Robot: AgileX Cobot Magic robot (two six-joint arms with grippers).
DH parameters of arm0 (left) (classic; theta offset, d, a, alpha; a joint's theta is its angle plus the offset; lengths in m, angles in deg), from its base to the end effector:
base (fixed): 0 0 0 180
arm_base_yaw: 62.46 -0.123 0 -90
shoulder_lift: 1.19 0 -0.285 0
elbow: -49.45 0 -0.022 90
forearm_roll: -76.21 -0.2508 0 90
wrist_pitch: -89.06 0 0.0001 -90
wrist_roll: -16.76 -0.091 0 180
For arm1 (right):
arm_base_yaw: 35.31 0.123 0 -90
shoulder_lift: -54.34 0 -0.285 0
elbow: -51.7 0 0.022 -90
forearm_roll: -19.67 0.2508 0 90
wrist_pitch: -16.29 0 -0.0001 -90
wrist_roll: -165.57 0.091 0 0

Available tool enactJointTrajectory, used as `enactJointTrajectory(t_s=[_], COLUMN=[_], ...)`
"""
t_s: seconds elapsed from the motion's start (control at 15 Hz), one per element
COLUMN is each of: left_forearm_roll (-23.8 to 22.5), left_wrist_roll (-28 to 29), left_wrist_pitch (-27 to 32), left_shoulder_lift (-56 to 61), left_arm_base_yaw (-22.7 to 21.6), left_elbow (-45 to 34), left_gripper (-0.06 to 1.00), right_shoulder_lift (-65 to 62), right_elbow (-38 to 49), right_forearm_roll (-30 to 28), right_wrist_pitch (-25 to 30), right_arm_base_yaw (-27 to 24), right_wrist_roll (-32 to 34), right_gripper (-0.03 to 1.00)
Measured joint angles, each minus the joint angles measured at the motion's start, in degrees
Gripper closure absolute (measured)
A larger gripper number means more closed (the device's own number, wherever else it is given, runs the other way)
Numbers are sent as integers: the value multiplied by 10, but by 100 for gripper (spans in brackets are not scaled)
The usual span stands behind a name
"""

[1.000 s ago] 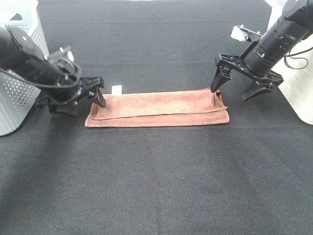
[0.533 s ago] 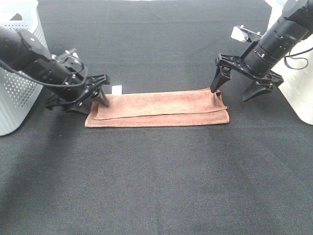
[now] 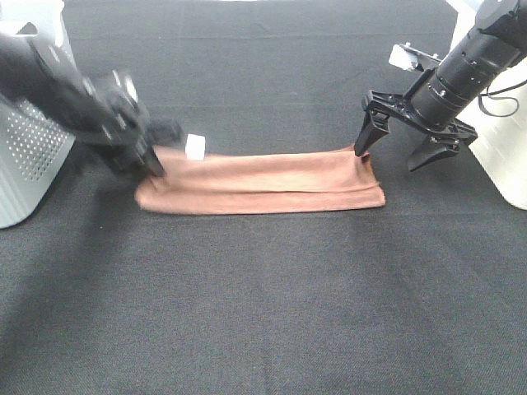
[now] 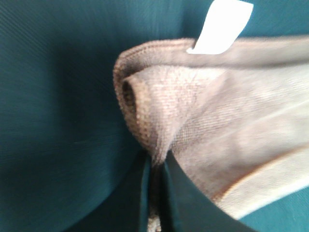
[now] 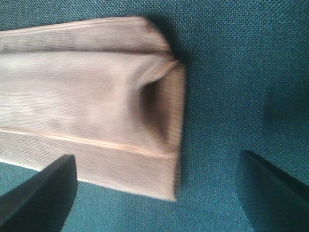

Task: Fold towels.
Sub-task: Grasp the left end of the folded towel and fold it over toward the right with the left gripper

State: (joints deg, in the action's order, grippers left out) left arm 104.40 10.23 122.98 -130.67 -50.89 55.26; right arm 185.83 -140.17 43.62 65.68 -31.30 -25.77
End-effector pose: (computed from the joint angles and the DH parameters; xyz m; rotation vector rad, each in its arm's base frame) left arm 0.4263 -0.1118 0.1431 -0.0566 2.7303 -0.5104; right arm 0.4349 0.0586 0.1475 -0.0347 2.8925 0.4818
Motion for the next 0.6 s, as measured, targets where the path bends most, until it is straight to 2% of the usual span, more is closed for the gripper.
enactJointTrajectory(t_s=[0.13, 0.2, 0.27, 0.33, 0.47, 0.6], left_forearm_roll=[-102, -119, -146, -147, -80, -2], left_wrist_roll=[82, 97, 123, 130, 131, 103], left_wrist_pitch=[46, 58, 100, 123, 135, 131], left_shoulder_lift=[54, 61, 69, 71, 73, 70], left_arm_base_yaw=[0, 0, 0, 0, 1, 17], left_elbow=[0, 2, 19, 35, 61, 72], left_gripper=[91, 91, 91, 91, 91, 91], right_shoulder_lift=[0, 0, 0, 0, 0, 0], right_elbow=[-1, -1, -1, -1, -1, -1], right_forearm_roll=[-1, -1, -1, -1, -1, -1], right_wrist_pitch=[12, 12, 13, 13, 14, 14], right_arm_base_yaw=[0, 0, 0, 0, 0, 0], right_wrist_roll=[0, 0, 0, 0, 0, 0], right_gripper=[13, 13, 13, 13, 13, 13])
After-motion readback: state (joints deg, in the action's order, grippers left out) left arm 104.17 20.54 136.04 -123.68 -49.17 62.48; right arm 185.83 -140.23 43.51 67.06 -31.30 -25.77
